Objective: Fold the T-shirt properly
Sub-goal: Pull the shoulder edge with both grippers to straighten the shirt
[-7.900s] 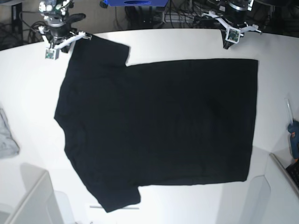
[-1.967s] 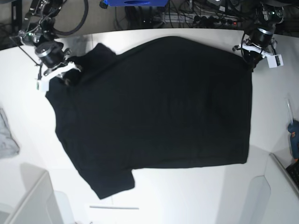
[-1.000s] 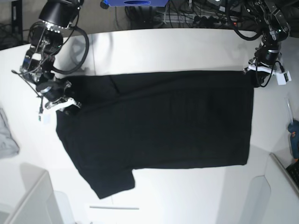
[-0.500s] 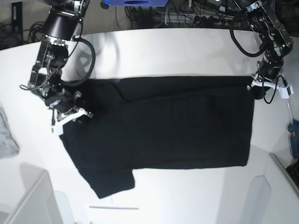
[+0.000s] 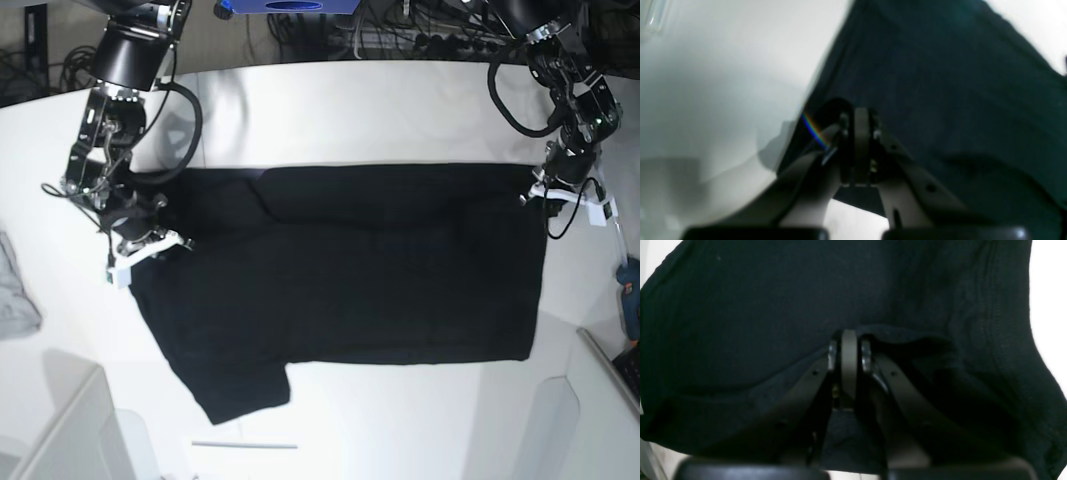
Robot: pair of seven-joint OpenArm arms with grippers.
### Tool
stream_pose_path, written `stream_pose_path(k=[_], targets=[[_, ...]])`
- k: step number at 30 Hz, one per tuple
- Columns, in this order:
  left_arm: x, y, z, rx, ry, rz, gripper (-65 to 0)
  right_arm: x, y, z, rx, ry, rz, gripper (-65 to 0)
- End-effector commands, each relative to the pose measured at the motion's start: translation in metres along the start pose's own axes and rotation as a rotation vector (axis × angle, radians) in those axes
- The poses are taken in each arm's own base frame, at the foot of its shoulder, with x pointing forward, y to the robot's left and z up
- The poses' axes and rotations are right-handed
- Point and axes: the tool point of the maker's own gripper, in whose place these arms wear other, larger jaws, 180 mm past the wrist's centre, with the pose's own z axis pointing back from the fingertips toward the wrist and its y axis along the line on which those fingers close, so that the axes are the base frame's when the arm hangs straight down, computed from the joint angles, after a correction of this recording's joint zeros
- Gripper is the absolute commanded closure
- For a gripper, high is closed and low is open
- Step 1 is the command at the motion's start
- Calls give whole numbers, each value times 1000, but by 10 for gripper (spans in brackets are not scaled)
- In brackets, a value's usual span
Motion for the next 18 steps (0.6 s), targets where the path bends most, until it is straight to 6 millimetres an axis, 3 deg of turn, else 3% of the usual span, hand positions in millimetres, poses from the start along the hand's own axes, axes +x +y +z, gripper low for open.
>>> stream_pose_path(k=[1,10,15,18], targets=[[15,-4,0,-17,-44,-3,0,19,4,4,13,-57,8,0],[13,-1,-4,-14,-35,12,0,14,1,5,7,-41,8,0],[15,-1,-4,-13,-44,12,-176,11,-1,5,4,-42,4,-269],[22,-1,-4,-15,-57,6,-260,13,0,8,3,-55,10,-323]])
